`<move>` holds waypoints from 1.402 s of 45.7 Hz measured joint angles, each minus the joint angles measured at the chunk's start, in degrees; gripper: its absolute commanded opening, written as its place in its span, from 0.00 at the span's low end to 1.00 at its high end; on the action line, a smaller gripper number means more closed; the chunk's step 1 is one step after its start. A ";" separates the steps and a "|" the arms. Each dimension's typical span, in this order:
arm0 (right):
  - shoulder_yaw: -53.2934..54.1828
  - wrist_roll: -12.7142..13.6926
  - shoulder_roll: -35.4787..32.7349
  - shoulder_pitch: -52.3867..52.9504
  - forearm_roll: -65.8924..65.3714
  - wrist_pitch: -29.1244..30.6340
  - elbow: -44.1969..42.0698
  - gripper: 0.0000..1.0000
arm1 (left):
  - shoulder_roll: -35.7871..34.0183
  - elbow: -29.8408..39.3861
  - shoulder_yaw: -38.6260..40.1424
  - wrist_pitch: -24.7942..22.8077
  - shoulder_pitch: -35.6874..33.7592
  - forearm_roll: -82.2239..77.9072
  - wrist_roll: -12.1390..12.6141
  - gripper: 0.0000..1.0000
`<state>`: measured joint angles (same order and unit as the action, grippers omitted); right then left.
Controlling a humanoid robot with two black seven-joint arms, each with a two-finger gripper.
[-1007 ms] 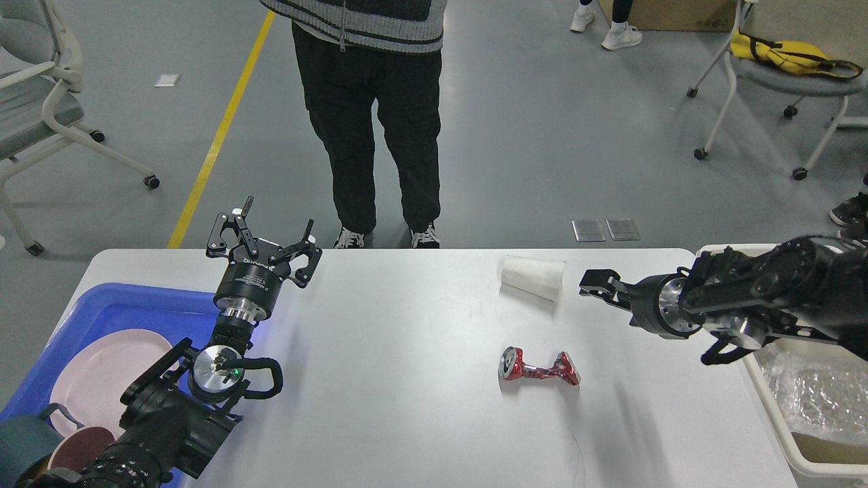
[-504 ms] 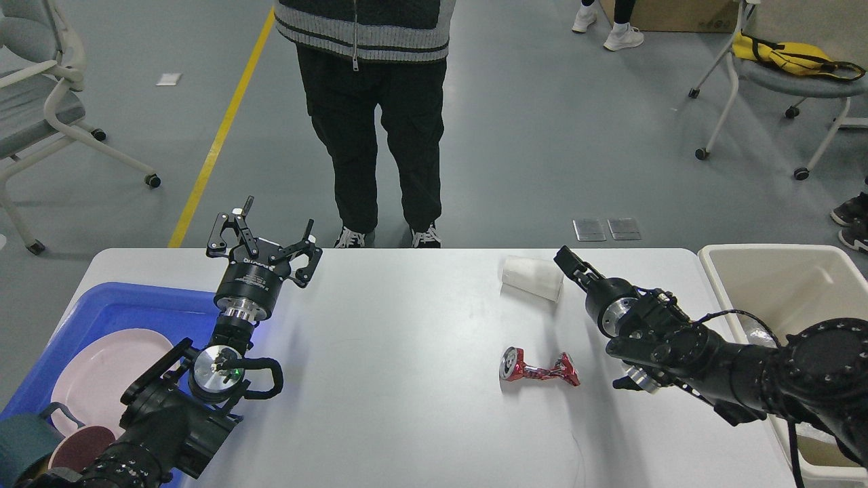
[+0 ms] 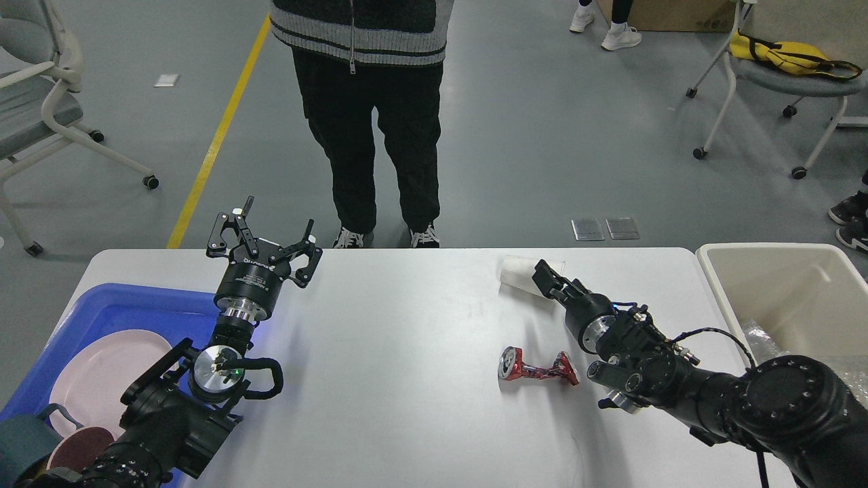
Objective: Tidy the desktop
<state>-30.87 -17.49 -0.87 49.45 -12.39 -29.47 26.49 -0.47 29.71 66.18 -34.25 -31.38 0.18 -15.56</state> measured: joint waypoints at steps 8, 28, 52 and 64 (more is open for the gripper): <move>-0.97 0.00 2.23 -0.92 0.00 0.54 -3.11 0.74 | 0.02 0.00 0.00 0.04 0.00 0.01 0.00 0.97; -5.31 0.61 4.04 -1.45 0.05 1.34 -7.67 0.71 | 0.03 0.00 0.00 0.04 0.00 0.00 0.00 0.97; -6.82 1.35 4.55 -2.50 0.09 2.00 -7.88 0.64 | 0.02 0.00 0.00 0.03 0.00 -0.01 0.00 0.97; -6.75 1.92 5.27 -3.09 0.36 4.37 -9.98 0.59 | 0.02 0.00 0.00 0.04 0.00 -0.01 0.00 0.97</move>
<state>-37.62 -15.57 4.40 46.35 -12.03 -25.10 16.51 -0.45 29.71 66.18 -34.22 -31.38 0.17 -15.56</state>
